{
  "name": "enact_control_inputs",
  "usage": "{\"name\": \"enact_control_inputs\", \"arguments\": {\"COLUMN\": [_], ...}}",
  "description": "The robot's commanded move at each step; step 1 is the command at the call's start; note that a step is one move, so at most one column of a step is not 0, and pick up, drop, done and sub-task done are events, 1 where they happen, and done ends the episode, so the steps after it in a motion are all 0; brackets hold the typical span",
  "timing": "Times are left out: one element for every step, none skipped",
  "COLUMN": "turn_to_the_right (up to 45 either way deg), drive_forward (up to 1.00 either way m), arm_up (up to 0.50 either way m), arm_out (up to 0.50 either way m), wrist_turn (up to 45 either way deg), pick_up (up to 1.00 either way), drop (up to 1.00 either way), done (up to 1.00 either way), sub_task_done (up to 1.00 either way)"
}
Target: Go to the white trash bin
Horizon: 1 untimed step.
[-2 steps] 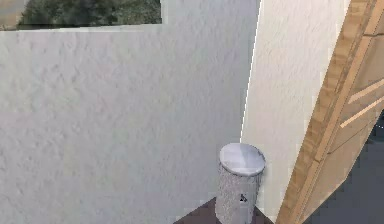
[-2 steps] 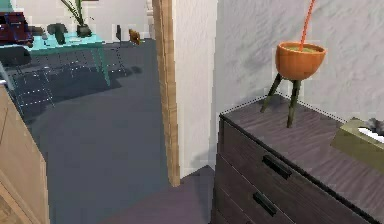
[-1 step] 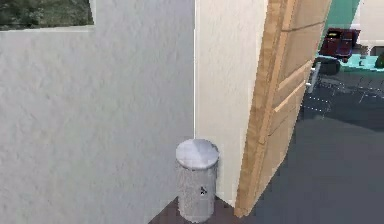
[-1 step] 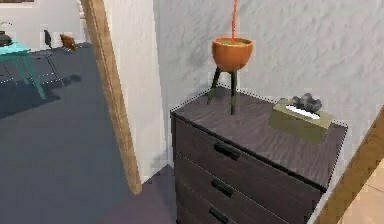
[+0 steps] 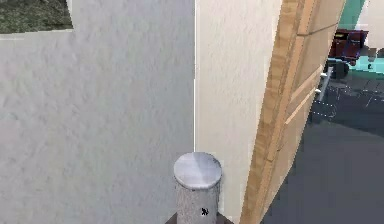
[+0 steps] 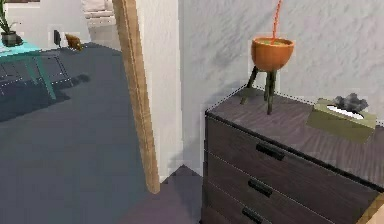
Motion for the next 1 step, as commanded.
{"name": "enact_control_inputs", "arguments": {"turn_to_the_right": [0.0], "drive_forward": [0.0], "arm_up": [0.0], "arm_out": [0.0], "wrist_turn": [0.0], "pick_up": [0.0], "drop": [0.0], "done": [1.0], "sub_task_done": [0.0]}}
